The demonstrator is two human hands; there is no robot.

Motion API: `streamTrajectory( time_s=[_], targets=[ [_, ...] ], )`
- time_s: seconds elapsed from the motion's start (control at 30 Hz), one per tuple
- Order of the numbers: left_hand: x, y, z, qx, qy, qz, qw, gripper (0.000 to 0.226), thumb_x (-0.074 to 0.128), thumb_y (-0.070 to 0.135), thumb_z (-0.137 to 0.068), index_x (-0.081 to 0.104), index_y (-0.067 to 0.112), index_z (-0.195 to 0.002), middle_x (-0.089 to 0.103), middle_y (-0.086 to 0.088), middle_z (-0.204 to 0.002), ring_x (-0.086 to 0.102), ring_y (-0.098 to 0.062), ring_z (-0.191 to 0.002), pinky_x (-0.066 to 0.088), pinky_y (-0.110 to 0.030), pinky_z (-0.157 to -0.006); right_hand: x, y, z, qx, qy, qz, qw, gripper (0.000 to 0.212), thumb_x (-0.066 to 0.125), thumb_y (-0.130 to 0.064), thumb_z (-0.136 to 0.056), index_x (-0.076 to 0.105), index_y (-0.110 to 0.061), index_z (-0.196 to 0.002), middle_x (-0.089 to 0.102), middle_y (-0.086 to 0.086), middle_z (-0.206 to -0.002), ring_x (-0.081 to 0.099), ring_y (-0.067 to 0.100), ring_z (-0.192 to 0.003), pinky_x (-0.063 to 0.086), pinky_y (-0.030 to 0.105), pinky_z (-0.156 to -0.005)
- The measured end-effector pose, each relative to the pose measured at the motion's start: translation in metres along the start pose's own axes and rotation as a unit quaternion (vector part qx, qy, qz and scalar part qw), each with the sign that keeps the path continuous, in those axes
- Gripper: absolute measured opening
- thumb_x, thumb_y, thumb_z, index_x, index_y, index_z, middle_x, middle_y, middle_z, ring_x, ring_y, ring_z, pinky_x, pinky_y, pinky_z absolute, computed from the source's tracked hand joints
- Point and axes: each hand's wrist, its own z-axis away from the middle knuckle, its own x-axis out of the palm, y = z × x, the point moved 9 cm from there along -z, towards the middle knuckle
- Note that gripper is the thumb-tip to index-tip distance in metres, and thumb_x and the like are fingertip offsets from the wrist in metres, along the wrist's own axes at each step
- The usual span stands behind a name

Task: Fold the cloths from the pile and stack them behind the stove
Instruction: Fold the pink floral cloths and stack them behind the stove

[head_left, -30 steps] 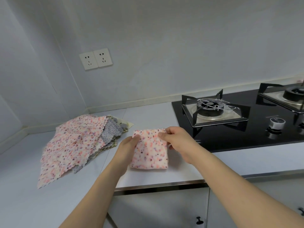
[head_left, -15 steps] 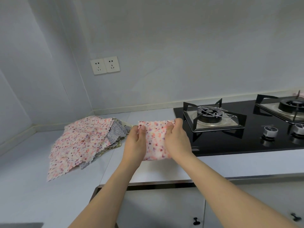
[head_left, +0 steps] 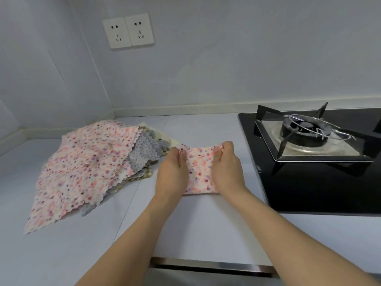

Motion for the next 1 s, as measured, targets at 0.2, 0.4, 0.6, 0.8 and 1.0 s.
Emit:
streamTrajectory(
  time_s=[0.2, 0.4, 0.6, 0.8, 1.0],
  targets=[
    [0.005, -0.004, -0.012, -0.009, -0.030, 0.032, 0.999, 0.031, 0.038, 0.031, -0.104, 0.042, 0.014, -0.078, 0.045, 0.002, -0.069, 0.041, -0.012, -0.061, 0.029, -0.029, -0.055, 0.005, 0.012, -0.014, 0.032, 0.004, -0.035, 0.999, 0.024, 0.032, -0.032, -0.103, 0.044, -0.013, -0.108, 0.055, -0.002, -0.088, 0.052, 0.020, -0.079, 0.035, 0.031, -0.061],
    [0.013, -0.006, -0.034, -0.048, -0.060, 0.133, 0.988, 0.035, 0.039, 0.031, -0.103, 0.032, 0.017, -0.072, 0.031, 0.002, -0.067, 0.030, -0.013, -0.058, 0.026, -0.028, -0.055, 0.017, 0.031, -0.035, 0.164, -0.029, -0.140, 0.976, 0.034, 0.031, -0.032, -0.100, 0.041, -0.017, -0.071, 0.045, -0.002, -0.071, 0.044, 0.017, -0.064, 0.035, 0.029, -0.059],
    [0.014, 0.015, -0.068, -0.127, -0.092, 0.172, 0.973, 0.030, 0.040, 0.031, -0.102, 0.040, 0.012, -0.078, 0.040, -0.008, -0.078, 0.041, -0.018, -0.071, 0.035, -0.033, -0.066, -0.003, 0.008, -0.055, 0.280, -0.060, -0.175, 0.942, 0.022, 0.034, -0.012, -0.092, 0.049, -0.010, -0.076, 0.050, 0.006, -0.077, 0.049, 0.020, -0.065, 0.040, 0.028, -0.060],
    [-0.030, 0.130, -0.101, -0.157, -0.140, 0.186, 0.960, 0.034, 0.041, 0.031, -0.101, 0.033, 0.015, -0.072, 0.033, -0.005, -0.070, 0.035, -0.018, -0.063, 0.031, -0.031, -0.061, -0.099, -0.085, -0.068, 0.329, -0.030, -0.203, 0.922, 0.023, 0.038, -0.018, -0.098, 0.053, -0.015, -0.082, 0.048, 0.003, -0.070, 0.042, 0.017, -0.052, 0.031, 0.019, -0.040],
    [-0.030, 0.233, -0.116, -0.158, -0.189, 0.218, 0.944, 0.029, 0.042, 0.034, -0.099, 0.040, 0.016, -0.076, 0.043, -0.007, -0.079, 0.046, -0.019, -0.073, 0.044, -0.036, -0.071, -0.188, -0.131, -0.075, 0.391, 0.016, -0.226, 0.892, 0.020, 0.040, -0.027, -0.101, 0.055, -0.014, -0.101, 0.049, 0.004, -0.069, 0.043, 0.017, -0.051, 0.031, 0.019, -0.035]
  ],
)
